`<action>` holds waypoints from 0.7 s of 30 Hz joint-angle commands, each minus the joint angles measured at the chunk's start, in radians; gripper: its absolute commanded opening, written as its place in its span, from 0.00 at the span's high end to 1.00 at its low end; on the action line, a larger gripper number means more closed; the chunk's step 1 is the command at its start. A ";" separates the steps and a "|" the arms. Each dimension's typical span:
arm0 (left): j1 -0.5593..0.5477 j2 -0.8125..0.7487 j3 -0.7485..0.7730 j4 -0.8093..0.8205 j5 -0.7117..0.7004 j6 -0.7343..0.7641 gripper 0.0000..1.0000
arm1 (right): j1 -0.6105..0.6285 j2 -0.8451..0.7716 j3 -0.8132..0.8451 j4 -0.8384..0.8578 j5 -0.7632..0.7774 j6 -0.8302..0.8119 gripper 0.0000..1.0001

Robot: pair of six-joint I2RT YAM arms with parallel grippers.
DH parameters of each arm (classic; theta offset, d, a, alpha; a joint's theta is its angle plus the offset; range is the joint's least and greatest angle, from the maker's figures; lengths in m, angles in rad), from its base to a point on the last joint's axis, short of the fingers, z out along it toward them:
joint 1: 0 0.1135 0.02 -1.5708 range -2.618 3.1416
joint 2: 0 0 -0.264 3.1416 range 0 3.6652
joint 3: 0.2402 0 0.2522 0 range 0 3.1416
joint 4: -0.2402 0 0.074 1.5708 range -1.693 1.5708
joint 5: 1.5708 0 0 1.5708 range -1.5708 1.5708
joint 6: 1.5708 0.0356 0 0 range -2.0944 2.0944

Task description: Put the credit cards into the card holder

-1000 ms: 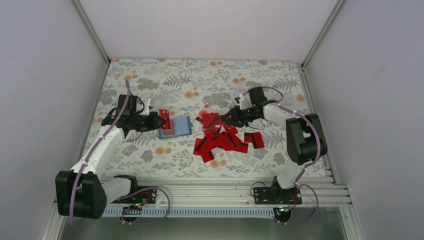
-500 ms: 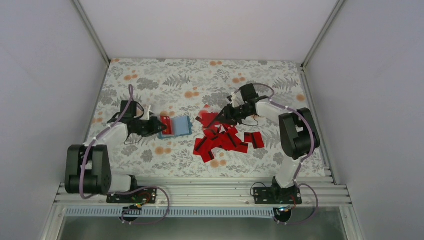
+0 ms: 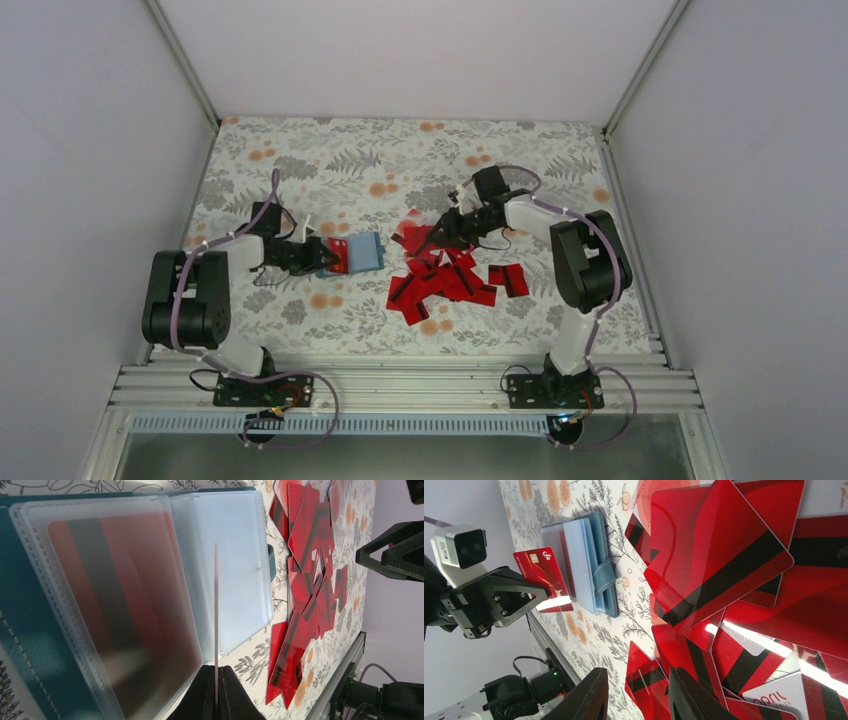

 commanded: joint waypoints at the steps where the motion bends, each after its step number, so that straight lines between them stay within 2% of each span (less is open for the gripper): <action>1: 0.004 0.051 0.039 0.015 0.046 0.053 0.98 | 0.018 0.021 0.042 -0.022 0.008 0.003 0.68; 11: -0.005 0.123 0.039 0.040 0.044 0.047 0.98 | 0.027 0.043 0.064 -0.027 0.012 0.006 0.69; 21: -0.058 0.162 0.042 0.101 0.069 -0.023 0.98 | 0.029 0.043 0.044 -0.021 0.020 0.001 0.69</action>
